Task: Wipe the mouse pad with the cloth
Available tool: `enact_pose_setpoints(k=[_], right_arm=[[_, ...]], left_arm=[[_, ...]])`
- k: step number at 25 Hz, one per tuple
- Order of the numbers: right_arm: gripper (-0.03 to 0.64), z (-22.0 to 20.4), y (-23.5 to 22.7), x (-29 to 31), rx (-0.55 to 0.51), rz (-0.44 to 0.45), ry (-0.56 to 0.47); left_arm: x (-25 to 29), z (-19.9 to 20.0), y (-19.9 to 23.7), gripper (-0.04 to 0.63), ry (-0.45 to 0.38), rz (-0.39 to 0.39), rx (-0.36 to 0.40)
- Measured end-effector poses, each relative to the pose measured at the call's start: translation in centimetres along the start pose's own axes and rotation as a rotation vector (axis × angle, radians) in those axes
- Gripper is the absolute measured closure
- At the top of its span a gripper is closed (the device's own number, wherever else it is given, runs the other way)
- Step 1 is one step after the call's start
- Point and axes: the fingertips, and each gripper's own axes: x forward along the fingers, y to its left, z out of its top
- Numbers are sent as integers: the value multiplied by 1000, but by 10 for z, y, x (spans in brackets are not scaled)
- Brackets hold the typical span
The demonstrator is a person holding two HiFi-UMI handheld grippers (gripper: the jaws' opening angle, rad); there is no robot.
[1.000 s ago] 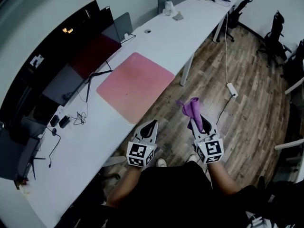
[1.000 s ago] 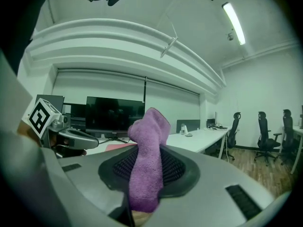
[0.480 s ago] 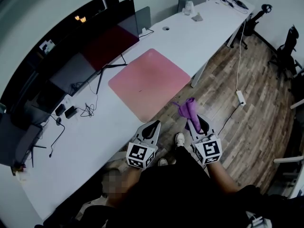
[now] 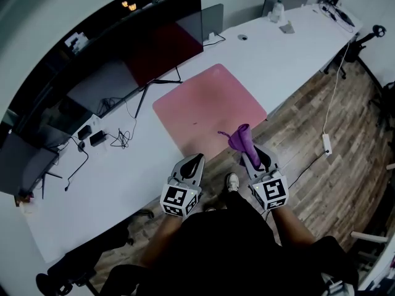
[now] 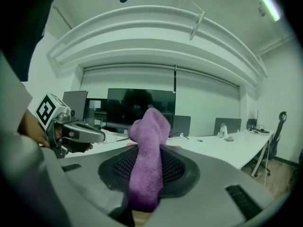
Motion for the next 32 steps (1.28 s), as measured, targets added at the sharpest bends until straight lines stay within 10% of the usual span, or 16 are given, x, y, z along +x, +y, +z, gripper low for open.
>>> enact_pose_setpoints(k=[18,32], right_arm=[[504,-2,-41,136,111,353,39],[505,26,15,218,129,494,85]], left_arm=[[48,21,95,572,29,381,-69],[16,20,169,572,-17,514,-84]])
